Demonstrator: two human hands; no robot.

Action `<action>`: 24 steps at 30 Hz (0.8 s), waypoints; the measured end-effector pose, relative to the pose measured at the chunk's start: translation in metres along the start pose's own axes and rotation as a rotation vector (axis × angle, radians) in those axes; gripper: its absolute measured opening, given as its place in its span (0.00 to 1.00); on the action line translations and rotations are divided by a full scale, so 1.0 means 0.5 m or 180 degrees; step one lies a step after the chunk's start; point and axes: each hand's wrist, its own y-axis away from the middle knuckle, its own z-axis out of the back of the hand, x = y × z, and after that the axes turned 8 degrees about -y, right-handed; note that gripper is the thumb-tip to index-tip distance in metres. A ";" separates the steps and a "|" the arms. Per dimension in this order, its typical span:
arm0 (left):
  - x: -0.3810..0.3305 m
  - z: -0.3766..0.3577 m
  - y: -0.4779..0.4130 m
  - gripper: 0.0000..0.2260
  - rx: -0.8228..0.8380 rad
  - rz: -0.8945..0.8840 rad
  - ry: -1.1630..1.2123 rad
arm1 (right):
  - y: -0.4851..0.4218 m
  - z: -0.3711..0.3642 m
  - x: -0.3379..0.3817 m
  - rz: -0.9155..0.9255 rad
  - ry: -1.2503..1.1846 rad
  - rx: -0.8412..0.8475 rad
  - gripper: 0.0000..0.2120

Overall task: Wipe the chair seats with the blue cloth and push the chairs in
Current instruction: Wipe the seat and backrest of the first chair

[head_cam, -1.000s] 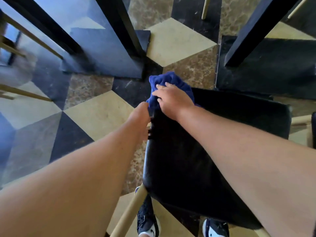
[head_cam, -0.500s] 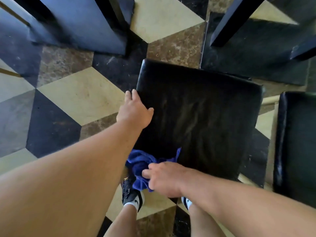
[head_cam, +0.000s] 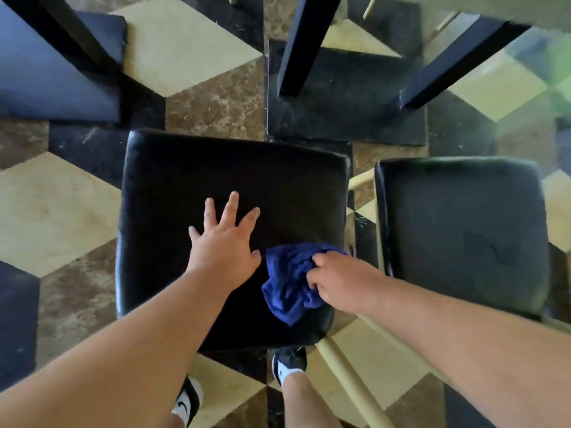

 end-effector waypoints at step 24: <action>0.038 0.147 0.106 0.38 0.0995 0.0192 -0.0332 | -0.011 0.132 0.087 -0.1510 -0.1841 -0.0034 0.12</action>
